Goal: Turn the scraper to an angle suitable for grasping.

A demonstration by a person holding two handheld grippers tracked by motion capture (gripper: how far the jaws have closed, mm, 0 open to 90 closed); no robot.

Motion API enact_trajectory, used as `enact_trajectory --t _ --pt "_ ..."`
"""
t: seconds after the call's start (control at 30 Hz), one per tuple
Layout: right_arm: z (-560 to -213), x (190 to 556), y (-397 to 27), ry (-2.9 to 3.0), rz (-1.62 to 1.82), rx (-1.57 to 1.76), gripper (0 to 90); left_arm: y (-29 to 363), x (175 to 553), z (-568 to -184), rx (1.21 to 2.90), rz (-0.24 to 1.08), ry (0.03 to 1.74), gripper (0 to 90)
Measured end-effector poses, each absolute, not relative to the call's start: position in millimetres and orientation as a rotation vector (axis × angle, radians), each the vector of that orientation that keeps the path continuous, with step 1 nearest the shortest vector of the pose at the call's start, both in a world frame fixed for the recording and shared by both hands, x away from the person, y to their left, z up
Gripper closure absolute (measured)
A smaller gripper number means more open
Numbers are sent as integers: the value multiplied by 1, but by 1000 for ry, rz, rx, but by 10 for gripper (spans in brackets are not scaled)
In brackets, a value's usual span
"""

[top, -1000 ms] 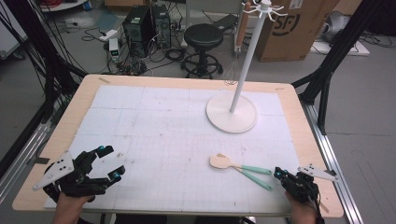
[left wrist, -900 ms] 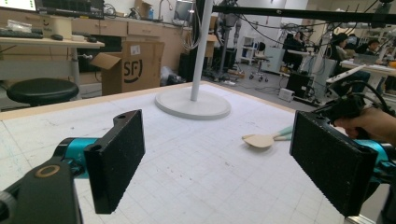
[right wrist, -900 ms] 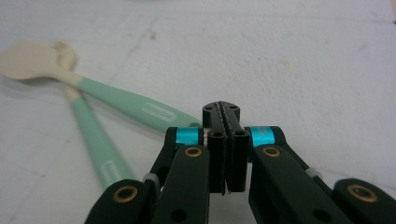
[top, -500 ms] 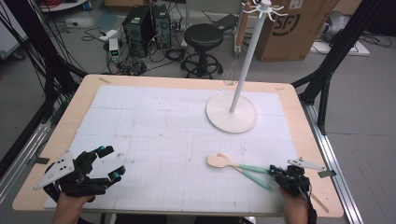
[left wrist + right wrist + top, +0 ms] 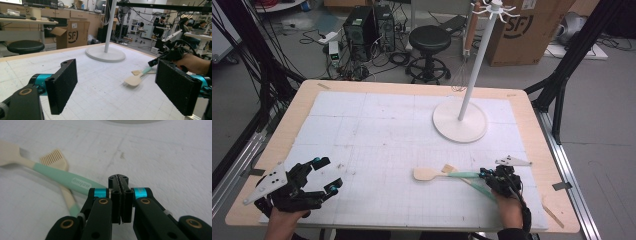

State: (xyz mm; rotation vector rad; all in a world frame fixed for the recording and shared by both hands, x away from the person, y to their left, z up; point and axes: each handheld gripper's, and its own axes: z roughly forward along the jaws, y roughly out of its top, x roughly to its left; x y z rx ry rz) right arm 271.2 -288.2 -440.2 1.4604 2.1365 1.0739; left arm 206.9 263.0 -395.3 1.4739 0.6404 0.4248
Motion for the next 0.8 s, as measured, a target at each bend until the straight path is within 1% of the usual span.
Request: enact_trajectory --t 0.2,0.6,0.73,0.8 --pt "-435 276 -270 2180 1110 1392 893 266 206 -396 1469 428 644 185" --pt "-438 280 -245 2267 1176 1313 892 264 206 -396 1474 425 642 185" --pt "-440 283 -222 2342 1181 1255 892 262 207 -398 1478 420 644 185" --pt "-440 284 -218 2356 1185 1237 892 262 207 -398 1482 421 643 185"
